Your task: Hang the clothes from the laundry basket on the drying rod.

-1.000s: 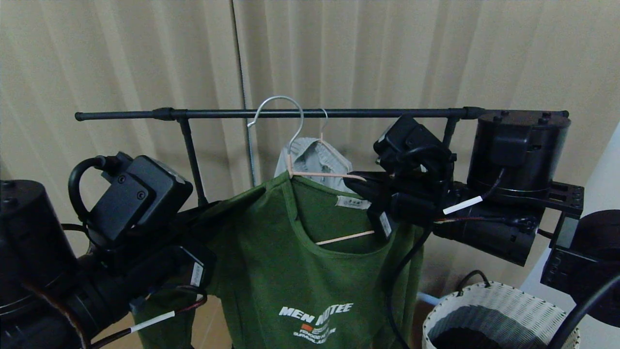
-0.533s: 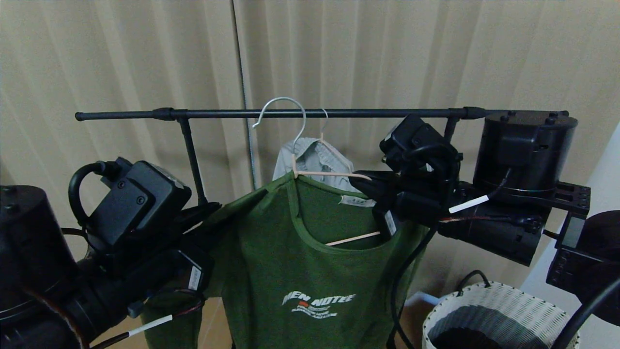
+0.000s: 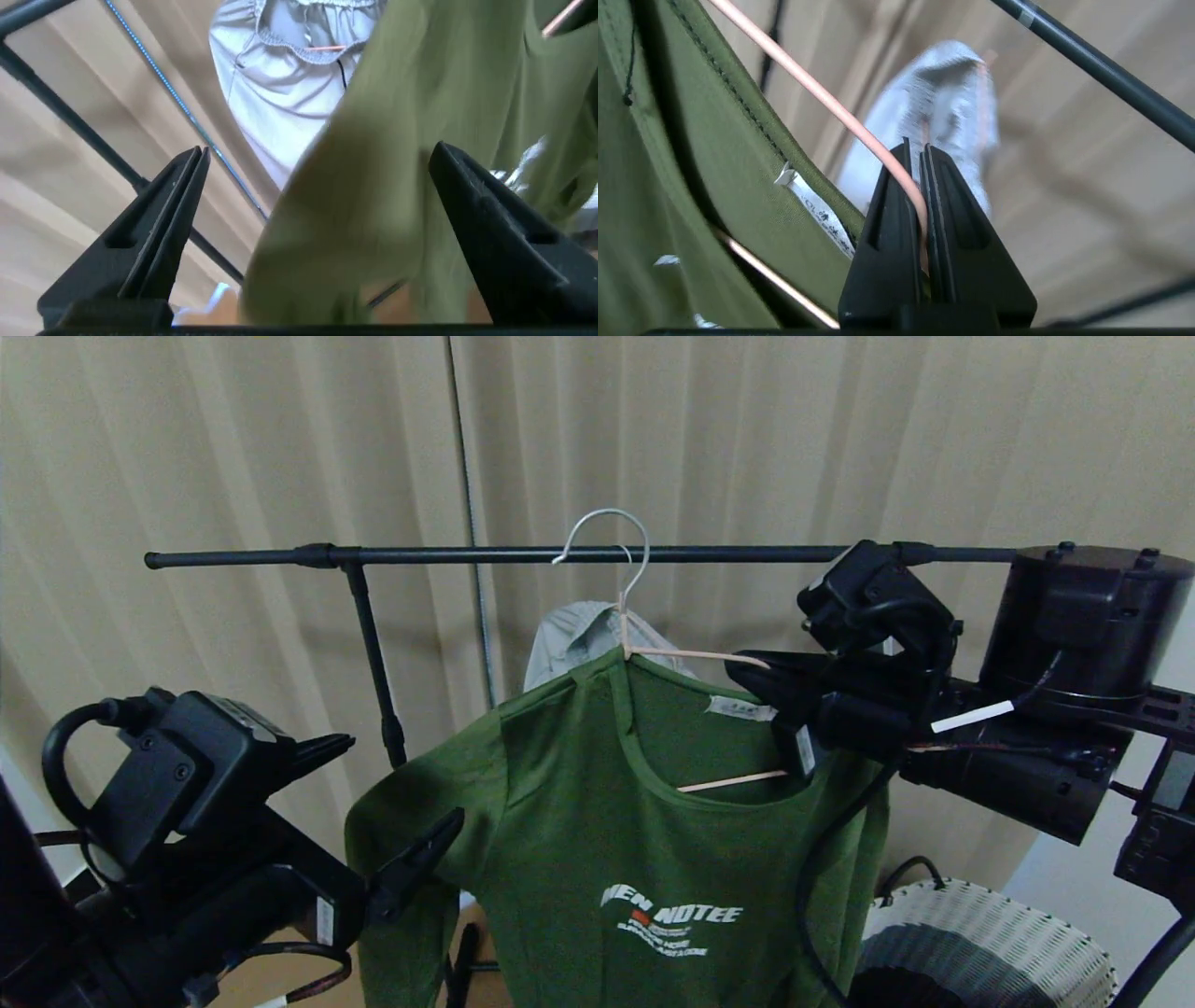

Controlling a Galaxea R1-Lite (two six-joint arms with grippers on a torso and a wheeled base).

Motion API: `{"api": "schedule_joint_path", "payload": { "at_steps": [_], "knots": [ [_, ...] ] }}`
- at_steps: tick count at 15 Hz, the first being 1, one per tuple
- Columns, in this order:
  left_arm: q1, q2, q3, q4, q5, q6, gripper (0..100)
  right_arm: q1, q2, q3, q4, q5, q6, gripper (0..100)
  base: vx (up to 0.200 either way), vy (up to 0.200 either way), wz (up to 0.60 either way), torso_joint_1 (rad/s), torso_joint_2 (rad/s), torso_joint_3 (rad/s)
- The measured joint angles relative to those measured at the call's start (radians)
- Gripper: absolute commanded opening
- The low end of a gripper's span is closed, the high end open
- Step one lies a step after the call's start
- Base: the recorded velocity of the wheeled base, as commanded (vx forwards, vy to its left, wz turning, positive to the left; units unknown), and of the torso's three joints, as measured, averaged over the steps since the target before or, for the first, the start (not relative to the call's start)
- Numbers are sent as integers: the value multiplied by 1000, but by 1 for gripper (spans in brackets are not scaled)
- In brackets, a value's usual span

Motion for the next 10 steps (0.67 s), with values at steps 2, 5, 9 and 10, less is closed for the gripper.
{"api": "schedule_joint_path", "payload": {
  "at_steps": [2, 5, 9, 10],
  "knots": [
    [1, -17, 10, 0, 0, -2, 100, -43, -31, 27, -3, 2, 3, 0, 0, 0, 0, 0, 0, 0],
    [7, -34, 29, 1, -27, -1, 100, -97, -68, 72, -50, 4, 3, 0, 0, 0, 0, 0, 0, 0],
    [11, -16, 80, 0, -102, -7, 100, -158, -110, 226, -192, 1, 1, 0, 0, 0, 0, 0, 0, 0],
    [11, -7, 105, 1, -126, -24, 100, -164, -122, 259, -201, 1, 1, 0, 0, 0, 0, 0, 0, 0]
  ]
}}
